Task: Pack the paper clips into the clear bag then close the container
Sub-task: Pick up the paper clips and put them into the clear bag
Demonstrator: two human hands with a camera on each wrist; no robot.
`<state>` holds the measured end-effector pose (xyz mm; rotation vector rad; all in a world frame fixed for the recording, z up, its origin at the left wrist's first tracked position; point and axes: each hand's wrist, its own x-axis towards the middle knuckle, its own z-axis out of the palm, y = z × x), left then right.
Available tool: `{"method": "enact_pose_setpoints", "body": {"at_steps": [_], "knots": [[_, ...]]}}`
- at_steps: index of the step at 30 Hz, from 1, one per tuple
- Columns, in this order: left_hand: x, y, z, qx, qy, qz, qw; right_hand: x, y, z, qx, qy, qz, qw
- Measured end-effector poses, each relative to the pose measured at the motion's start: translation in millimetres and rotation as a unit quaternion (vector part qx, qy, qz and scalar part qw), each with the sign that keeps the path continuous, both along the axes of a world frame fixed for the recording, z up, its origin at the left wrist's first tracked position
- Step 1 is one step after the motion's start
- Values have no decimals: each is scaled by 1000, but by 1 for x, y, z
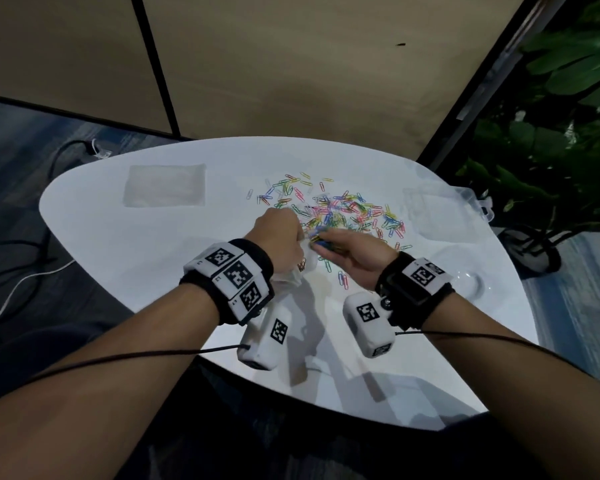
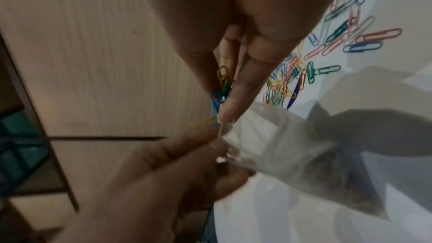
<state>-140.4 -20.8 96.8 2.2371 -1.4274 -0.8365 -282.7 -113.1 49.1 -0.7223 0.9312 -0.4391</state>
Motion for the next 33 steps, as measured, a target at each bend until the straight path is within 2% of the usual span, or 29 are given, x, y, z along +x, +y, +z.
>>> {"method": "enact_pose_setpoints", "body": {"at_steps": [5,10,12,14,15,16,17,19,20,21,22,23,24,25,26,27,29,33], "knots": [[-9,-10,-4,-5,10,18,1000,3,14,-6,-64,86,31,994],[-15,-17,-10,-8,12,2,1000,12,16,-10,-185,184,83,962],[-15,-17,-10,-13,14,-3,1000,13,15,-11,-269,251,118,922],[-15,-16,-9,-16,16,-7,1000,11,14,-5,-366,309,176,860],[-13,-14,-9,-20,13,-6,1000,10,15,0,-398,319,216,833],[-10,-13,-9,-24,12,-5,1000,11,15,3,-414,313,246,819],[-8,-12,-9,-28,11,-2,1000,10,15,7,-412,290,258,824],[-1,-11,-8,-33,5,6,999,6,9,11,-336,212,207,894],[1,-10,-7,-31,5,10,999,1,3,12,-306,191,169,917],[3,-10,-6,-28,8,13,999,-6,-5,11,-308,200,140,919],[5,-9,-4,-26,12,16,999,-15,-14,8,-340,246,131,898],[6,-8,-2,-23,15,18,999,-26,-24,3,-376,322,151,856],[8,-8,-1,-22,14,20,999,-37,-33,-7,-393,416,199,795],[9,-7,0,-23,11,21,999,-48,-39,-18,-382,498,252,736],[11,-7,1,-21,9,21,1000,-58,-41,-30,-356,551,293,696],[12,-7,1,-19,9,21,1000,-66,-40,-42,-334,574,317,677],[16,-6,3,-14,4,20,1000,-70,-37,-66,-328,567,310,689],[22,-5,3,-7,-9,12,1000,-50,-30,-91,-387,518,232,727]]}}
